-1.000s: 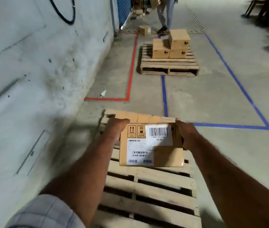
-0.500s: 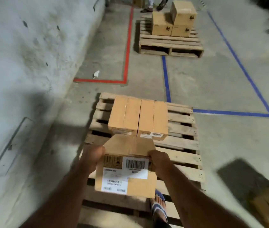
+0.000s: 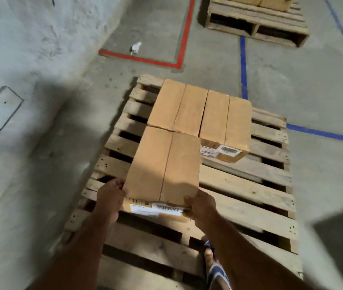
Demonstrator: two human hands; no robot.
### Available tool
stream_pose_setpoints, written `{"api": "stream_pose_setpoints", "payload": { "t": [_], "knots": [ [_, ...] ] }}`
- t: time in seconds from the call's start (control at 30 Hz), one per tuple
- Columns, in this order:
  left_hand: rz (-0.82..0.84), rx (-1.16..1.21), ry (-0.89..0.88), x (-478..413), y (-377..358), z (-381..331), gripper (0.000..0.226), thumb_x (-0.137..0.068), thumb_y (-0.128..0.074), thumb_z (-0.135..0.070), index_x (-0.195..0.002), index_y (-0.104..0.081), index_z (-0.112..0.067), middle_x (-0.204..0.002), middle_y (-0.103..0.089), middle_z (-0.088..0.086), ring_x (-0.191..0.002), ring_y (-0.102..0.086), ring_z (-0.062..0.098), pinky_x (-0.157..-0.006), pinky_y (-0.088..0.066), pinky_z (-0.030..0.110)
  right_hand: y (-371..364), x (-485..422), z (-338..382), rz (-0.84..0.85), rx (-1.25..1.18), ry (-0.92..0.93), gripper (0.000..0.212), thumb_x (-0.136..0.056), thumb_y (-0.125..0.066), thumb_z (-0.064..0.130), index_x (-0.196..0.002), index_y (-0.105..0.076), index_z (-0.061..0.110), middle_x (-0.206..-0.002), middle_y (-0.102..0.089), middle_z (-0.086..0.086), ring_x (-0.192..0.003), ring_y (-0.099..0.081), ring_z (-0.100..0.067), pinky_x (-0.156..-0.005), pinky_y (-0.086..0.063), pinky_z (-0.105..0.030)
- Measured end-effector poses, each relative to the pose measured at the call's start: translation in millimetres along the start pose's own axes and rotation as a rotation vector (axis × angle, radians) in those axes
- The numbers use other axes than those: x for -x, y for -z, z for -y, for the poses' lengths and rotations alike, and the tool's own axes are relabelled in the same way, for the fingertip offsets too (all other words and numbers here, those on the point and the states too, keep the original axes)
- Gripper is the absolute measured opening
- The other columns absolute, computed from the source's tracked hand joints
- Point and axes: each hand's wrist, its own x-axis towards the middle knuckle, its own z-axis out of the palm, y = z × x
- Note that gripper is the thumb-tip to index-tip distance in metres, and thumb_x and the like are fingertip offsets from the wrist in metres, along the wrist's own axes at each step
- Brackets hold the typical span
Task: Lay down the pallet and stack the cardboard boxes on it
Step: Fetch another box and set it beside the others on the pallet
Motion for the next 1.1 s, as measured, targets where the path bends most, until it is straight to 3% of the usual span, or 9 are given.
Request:
{"api": "stream_pose_setpoints", "payload": {
  "t": [0.1,0.23,0.3,0.43,0.6,0.8,0.97,1.1],
  "knots": [
    [-0.119,0.016,0.01,-26,-12,27,0.037,-0.094,-0.05,0.006,-0.12,-0.066,-0.015,-0.114,-0.066,0.006,-0.1,-0.06,0.022,-0.079,-0.054,0.037,-12,-33,-41,-0.01,-0.014,0.013,0.025,-0.092,-0.066,-0.001,-0.106,-0.069,0.018,-0.103,-0.071,-0.008,-0.096,-0.069,-0.032,-0.067,-0.062,-0.037],
    [-0.116,-0.052,-0.015,-42,-23,54,0.034,-0.097,-0.048,-0.002,-0.119,-0.066,-0.02,-0.115,-0.06,0.002,-0.105,-0.059,0.024,-0.088,-0.056,0.042,-26,-54,-76,0.01,0.019,0.051,0.03,-0.092,-0.067,0.0,-0.112,-0.066,0.022,-0.108,-0.069,-0.002,-0.102,-0.067,-0.028,-0.073,-0.064,-0.036],
    [-0.146,-0.049,-0.041,-47,-25,63,0.032,-0.097,-0.053,-0.007,-0.123,-0.063,-0.02,-0.115,-0.061,0.002,-0.102,-0.061,0.021,-0.081,-0.057,0.039,-29,-59,-84,0.009,0.043,0.071,0.036,-0.092,-0.065,0.001,-0.112,-0.064,0.031,-0.11,-0.068,0.001,-0.104,-0.065,-0.026,-0.078,-0.064,-0.038],
    [-0.214,-0.053,-0.097,-51,-30,65,0.031,-0.092,-0.063,-0.007,-0.122,-0.062,-0.014,-0.113,-0.064,0.004,-0.097,-0.061,0.019,-0.064,-0.048,0.025,-31,-62,-87,-0.029,0.096,0.132,0.041,-0.09,-0.064,0.001,-0.089,-0.065,0.042,-0.105,-0.072,0.004,-0.099,-0.068,-0.024,-0.083,-0.063,-0.046],
    [-0.246,-0.136,-0.1,-55,-27,53,0.024,-0.083,-0.07,0.001,-0.102,-0.065,-0.014,-0.103,-0.066,0.005,-0.098,-0.064,0.026,-0.083,-0.057,0.044,-31,-64,-84,-0.064,0.118,0.17,0.035,-0.09,-0.065,0.001,-0.093,-0.068,0.036,-0.096,-0.068,0.007,-0.096,-0.066,-0.024,-0.081,-0.063,-0.048],
    [-0.223,-0.16,-0.124,-69,-33,44,0.025,-0.085,-0.068,0.0,-0.103,-0.062,-0.017,-0.105,-0.064,0.003,-0.097,-0.061,0.023,-0.078,-0.053,0.036,-30,-75,-78,-0.044,0.085,0.185,0.032,-0.091,-0.066,0.002,-0.114,-0.07,0.024,-0.106,-0.07,-0.004,-0.091,-0.066,-0.019,-0.074,-0.065,-0.036],
    [-0.222,-0.183,-0.084,-74,-34,46,0.028,-0.086,-0.069,0.0,-0.107,-0.06,-0.015,-0.107,-0.06,0.001,-0.098,-0.058,0.021,-0.082,-0.052,0.038,-31,-81,-73,-0.077,0.162,0.225,0.041,-0.09,-0.065,0.004,-0.123,-0.067,0.029,-0.104,-0.069,-0.004,-0.084,-0.065,-0.018,-0.074,-0.065,-0.038],
    [-0.219,-0.202,-0.089,-78,-33,44,0.029,-0.084,-0.071,-0.001,-0.108,-0.061,-0.014,-0.11,-0.063,0.005,-0.098,-0.058,0.022,-0.082,-0.053,0.04,-31,-83,-70,-0.087,0.191,0.22,0.044,-0.092,-0.064,0.004,-0.131,-0.064,0.025,-0.11,-0.068,-0.004,-0.092,-0.066,-0.021,-0.074,-0.065,-0.036]
  ]
}}
